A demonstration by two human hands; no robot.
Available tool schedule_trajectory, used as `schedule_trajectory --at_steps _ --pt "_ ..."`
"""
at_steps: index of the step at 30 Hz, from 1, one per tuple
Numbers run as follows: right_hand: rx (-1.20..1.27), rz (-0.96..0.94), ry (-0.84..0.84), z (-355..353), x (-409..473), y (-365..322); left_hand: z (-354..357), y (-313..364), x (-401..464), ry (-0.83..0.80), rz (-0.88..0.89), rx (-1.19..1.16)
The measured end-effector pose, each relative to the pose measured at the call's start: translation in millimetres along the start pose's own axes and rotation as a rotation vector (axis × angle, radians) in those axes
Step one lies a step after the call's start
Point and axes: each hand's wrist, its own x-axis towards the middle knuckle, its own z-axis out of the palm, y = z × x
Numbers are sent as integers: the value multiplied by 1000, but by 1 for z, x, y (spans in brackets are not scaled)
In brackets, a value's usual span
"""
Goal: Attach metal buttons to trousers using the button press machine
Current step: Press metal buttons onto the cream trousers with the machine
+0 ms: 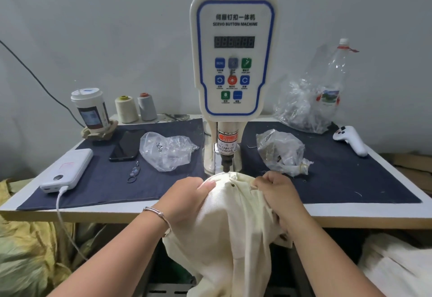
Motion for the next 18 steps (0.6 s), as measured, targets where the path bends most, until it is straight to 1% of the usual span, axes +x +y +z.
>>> schedule_trajectory --at_steps 1,3,5,7,8,9,11,12,14,17,18 --pt "32 42 -27 -2 -3 -1 -2 2 0 -16 -8 -21" --pt "154 49 -32 -3 -7 -12 -10 5 1 -3 -19 -70" --pt "302 -6 -28 -4 -7 -31 -17 7 2 89 -24 -225" --pt "371 -13 -80 -9 -6 -48 -25 8 2 174 -30 -420" --pt "365 27 -139 -14 -6 -52 -27 9 1 168 -35 -467" --pt "341 97 -221 -19 -7 -53 -28 8 -2 129 -50 -478" --pt "239 285 -405 -30 -13 -51 -30 6 -7 -10 -129 -479" --pt "198 358 -455 -33 -15 -49 -31 5 -9 -71 -177 -486" --pt "150 406 -442 -34 -15 -51 -32 5 -7 -109 -257 -492" --pt "7 310 -270 -23 -8 -62 -33 12 8 -27 -348 -335" --pt "-56 288 -239 -21 -6 -64 -34 16 12 -16 -365 -322"
